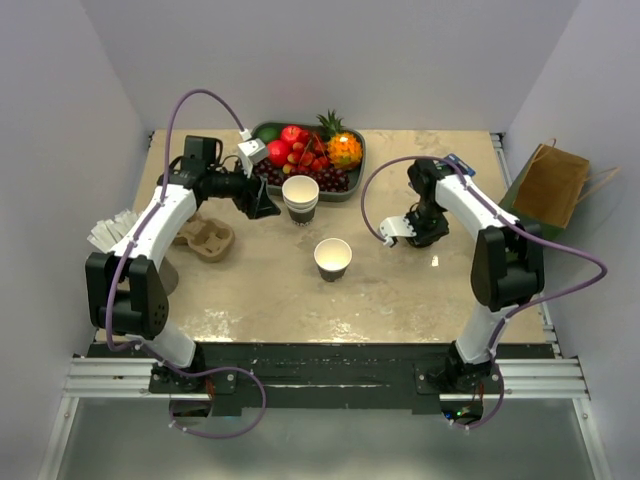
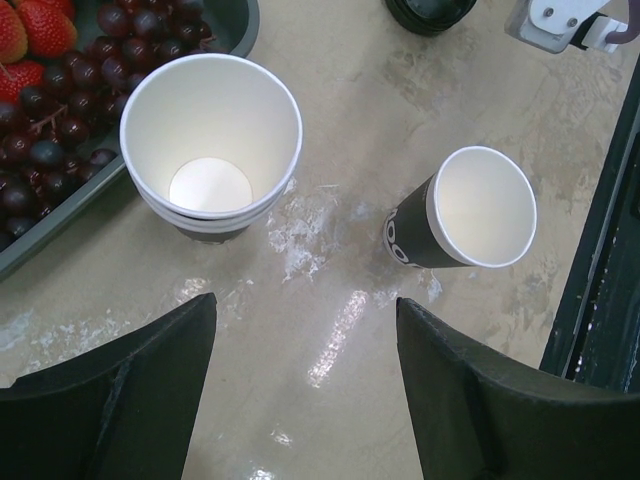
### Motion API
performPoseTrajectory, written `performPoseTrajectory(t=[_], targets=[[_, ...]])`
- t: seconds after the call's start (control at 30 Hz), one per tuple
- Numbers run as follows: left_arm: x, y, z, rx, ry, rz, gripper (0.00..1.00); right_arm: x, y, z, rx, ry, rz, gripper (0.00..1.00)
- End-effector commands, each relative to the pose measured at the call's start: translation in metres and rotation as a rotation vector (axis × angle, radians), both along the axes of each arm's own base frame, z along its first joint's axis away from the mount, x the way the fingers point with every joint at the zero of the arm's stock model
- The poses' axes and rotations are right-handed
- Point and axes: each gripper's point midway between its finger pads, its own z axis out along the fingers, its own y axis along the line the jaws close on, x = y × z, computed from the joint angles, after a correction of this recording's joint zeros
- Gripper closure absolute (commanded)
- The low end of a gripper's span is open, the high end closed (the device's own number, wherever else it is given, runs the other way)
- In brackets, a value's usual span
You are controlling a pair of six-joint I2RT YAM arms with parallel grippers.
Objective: Pack the takeout coffee
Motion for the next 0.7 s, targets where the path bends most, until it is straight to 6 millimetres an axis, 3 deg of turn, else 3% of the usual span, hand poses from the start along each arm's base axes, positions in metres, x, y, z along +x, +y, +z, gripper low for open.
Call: performPoseTrajectory(t=[0.0, 0.67], targets=[[0.000, -0.001, 0.012, 0.005, -0.070, -0.019, 0.23, 0.006, -0.005, -0.003, -0.021, -0.003, 0.030, 0.69], [0.007, 0.000, 0.004, 0.019, -0.047, -0.008, 0.23, 0.007, -0.010, -0.024, -0.053, 0.031, 0.054, 0.71]])
